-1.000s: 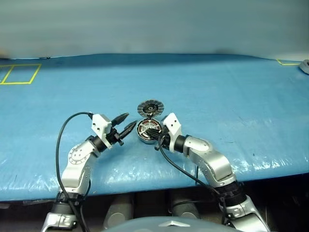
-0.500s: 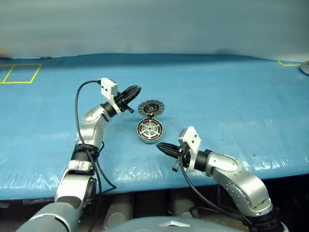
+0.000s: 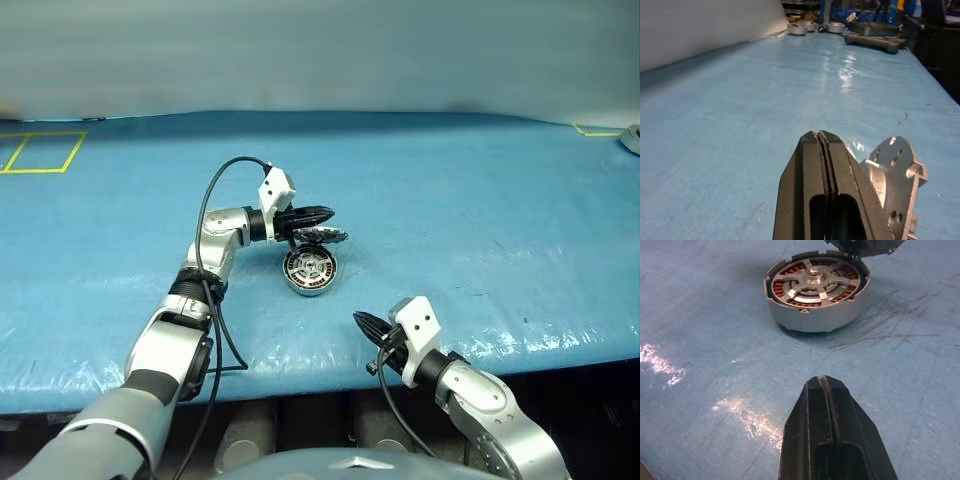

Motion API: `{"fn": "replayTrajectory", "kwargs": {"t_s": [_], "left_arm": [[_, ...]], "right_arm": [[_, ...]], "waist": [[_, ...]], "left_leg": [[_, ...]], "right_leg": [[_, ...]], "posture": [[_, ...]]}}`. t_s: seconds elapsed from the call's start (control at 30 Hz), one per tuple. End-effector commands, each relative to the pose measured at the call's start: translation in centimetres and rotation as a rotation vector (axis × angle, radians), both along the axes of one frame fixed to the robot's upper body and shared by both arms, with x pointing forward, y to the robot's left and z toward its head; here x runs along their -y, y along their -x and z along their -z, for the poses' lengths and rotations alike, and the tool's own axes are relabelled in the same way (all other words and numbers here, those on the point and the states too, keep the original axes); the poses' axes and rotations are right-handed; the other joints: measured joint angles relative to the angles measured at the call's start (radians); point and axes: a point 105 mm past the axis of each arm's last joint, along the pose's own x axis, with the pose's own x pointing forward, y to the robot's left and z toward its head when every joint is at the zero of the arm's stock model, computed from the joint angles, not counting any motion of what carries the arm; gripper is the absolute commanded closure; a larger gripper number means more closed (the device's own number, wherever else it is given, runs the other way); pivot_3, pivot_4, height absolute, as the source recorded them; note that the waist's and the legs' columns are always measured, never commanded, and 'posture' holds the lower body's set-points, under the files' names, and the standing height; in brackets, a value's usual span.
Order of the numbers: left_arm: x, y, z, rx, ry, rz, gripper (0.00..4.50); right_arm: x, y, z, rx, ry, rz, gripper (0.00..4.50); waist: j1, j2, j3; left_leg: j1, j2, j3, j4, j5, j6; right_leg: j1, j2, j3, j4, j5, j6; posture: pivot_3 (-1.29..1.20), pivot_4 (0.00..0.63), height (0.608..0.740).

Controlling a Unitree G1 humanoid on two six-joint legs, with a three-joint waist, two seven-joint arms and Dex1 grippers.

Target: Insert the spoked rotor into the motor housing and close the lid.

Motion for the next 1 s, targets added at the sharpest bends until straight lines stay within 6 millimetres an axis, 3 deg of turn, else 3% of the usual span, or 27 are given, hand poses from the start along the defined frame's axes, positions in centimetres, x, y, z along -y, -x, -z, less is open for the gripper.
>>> {"fn": "replayTrajectory", "kwargs": {"t_s": [0.03, 0.37, 0.6, 0.67, 0.83, 0.93, 1.0], "left_arm": [[0.4, 1.6, 0.2, 0.032, -0.054, 0.121, 4.47], [-0.3, 3.9, 4.5, 0.086, -0.296, 0.22, 4.47], [-0.9, 3.9, 5.7, 0.103, -0.343, 0.183, 4.47], [-0.6, 4.0, 4.9, 0.128, -0.285, 0.168, 4.47], [-0.4, 4.5, -0.8, 0.154, 0.021, 0.111, 4.47], [-1.8, 5.4, -2.1, 0.166, 0.065, 0.071, 4.47], [-3.0, 6.4, -1.8, 0.153, 0.052, 0.039, 4.47]], "right_arm": [[0.4, -0.1, -0.9, 0.057, 0.002, 0.024, 4.5], [1.1, -1.0, -0.3, 0.078, 0.01, 0.035, 4.5], [1.1, -1.6, -0.1, 0.087, 0.021, 0.028, 4.5], [0.9, -1.7, -0.2, 0.089, 0.016, 0.019, 4.5], [0.9, -2.5, -1.3, 0.129, 0.01, 0.023, 4.5], [1.0, -3.1, -2.5, 0.169, 0.002, 0.024, 4.5], [0.7, -3.4, -3.7, 0.202, -0.007, 0.012, 4.5]], "waist": [[0.0, 0.0, 0.0], [0.002, 0.0, 0.0], [0.002, 0.0, -0.002], [0.001, 0.0, -0.002], [0.001, 0.0, -0.001], [0.0, 0.0, -0.001], [-0.006, 0.001, -0.002]], "left_leg": [[0.0, 0.0, 0.0, 0.0, 0.0, 0.0], [-0.001, 0.0, 0.0, 0.0, 0.0, 0.0], [0.001, 0.001, -0.001, 0.0, 0.0, 0.001], [0.001, 0.001, -0.002, 0.0, 0.0, 0.001], [-0.001, 0.001, -0.003, 0.0, 0.0, 0.001], [-0.001, 0.001, -0.003, 0.0, 0.0, 0.001], [0.0, 0.002, -0.002, -0.001, 0.0, 0.001]], "right_leg": [[0.0, 0.0, 0.0, 0.0, 0.0, 0.0], [-0.001, -0.001, 0.001, 0.0, 0.0, 0.0], [0.001, -0.002, 0.001, 0.0, 0.0, 0.0], [0.001, -0.002, 0.001, 0.0, 0.0, 0.0], [-0.001, -0.002, 0.001, 0.001, 0.001, 0.001], [-0.002, -0.002, 0.001, 0.0, 0.001, 0.0], [-0.001, -0.002, 0.002, 0.001, 0.001, 0.0]], "posture": [[0.0, 0.15, 0.74], [0.0, 0.15, 0.74], [0.0, 0.15, 0.74], [0.0, 0.15, 0.74], [0.0, 0.15, 0.74], [0.0, 0.15, 0.74], [0.0, 0.15, 0.74]]}}
